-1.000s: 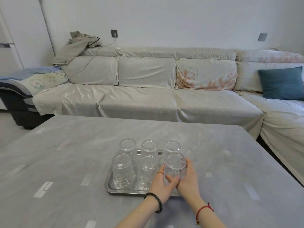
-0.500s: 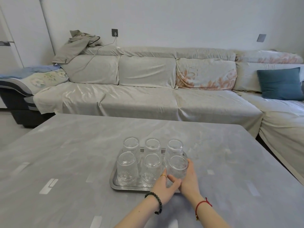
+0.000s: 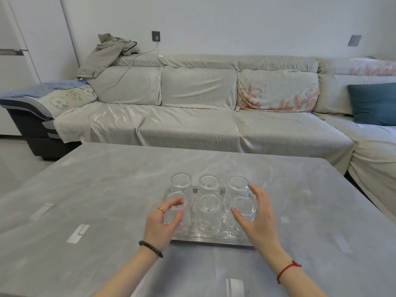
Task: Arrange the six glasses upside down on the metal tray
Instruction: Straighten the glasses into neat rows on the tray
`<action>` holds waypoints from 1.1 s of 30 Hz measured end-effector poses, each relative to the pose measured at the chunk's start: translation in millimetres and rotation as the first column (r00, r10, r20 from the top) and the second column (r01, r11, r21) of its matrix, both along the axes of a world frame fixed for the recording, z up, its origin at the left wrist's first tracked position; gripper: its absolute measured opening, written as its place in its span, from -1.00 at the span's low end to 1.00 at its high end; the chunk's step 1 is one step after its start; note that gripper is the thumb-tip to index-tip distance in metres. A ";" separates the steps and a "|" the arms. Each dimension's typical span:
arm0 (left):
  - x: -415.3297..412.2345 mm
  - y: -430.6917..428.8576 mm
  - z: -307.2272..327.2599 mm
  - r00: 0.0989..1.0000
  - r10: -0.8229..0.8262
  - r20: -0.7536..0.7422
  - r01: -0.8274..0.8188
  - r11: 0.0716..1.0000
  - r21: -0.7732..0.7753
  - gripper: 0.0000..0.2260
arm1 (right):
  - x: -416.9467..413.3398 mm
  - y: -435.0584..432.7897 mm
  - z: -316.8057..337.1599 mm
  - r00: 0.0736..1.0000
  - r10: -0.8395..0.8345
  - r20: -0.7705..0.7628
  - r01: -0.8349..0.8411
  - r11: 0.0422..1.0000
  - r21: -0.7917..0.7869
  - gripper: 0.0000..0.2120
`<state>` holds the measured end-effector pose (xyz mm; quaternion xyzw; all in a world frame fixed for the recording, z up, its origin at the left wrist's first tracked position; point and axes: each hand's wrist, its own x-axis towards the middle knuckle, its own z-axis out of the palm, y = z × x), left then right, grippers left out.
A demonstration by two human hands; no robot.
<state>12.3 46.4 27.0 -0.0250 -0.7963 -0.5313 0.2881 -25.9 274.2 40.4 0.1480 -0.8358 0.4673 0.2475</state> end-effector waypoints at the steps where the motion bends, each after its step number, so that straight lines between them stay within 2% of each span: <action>1: -4.0 -8.1 0.5 0.999 0.044 -0.023 -0.044 0.999 -0.001 -0.60 | 4.2 -6.2 -1.2 0.999 0.032 -0.018 -0.032 0.999 -0.009 -0.42; 2: -8.3 -15.1 -0.5 0.997 0.076 -0.013 -0.076 0.997 -0.007 -0.58 | 8.7 -13.1 -4.9 0.998 0.065 0.003 -0.065 0.998 -0.023 -0.42; 4: -16.2 -25.5 -7.2 0.991 0.086 0.106 -0.086 0.996 -0.004 -0.49 | 17.4 -27.2 -15.5 0.987 0.108 0.121 -0.102 0.993 -0.059 -0.42; 6: -23.7 -31.6 -19.4 0.955 0.035 0.294 -0.043 0.999 0.020 -0.27 | 21.8 -38.9 -30.1 0.955 0.131 0.267 -0.110 0.990 -0.094 -0.40; 8: -30.3 -33.3 -29.3 0.907 -0.017 0.420 0.001 0.999 0.040 -0.12 | 21.8 -49.8 -41.5 0.921 0.136 0.364 -0.107 0.989 -0.100 -0.27; 10: -35.8 -32.0 -34.7 0.885 -0.080 0.458 0.049 0.996 0.080 -0.12 | 20.1 -59.6 -44.2 0.897 0.129 0.423 -0.088 0.989 -0.115 -0.16; 13: -41.9 -30.1 -39.2 0.884 -0.105 0.455 0.069 0.993 0.097 -0.23 | 13.4 -68.6 -43.0 0.870 0.102 0.482 -0.034 0.988 -0.148 -0.12; 28: -45.0 -32.0 -38.8 0.873 -0.105 0.477 0.076 0.994 0.081 -0.23 | 0.7 -75.0 -43.9 0.857 0.084 0.508 -0.025 0.992 -0.122 -0.17; 31: -42.4 -33.2 -38.0 0.874 -0.130 0.468 0.098 0.991 0.093 -0.22 | 6.5 -69.8 -41.5 0.888 0.092 0.451 -0.048 0.993 -0.110 -0.22; 33: -39.9 -35.2 -38.7 0.871 -0.131 0.474 0.104 0.991 0.084 -0.20 | 13.2 -61.6 -38.7 0.931 0.079 0.356 -0.022 0.986 -0.164 -0.34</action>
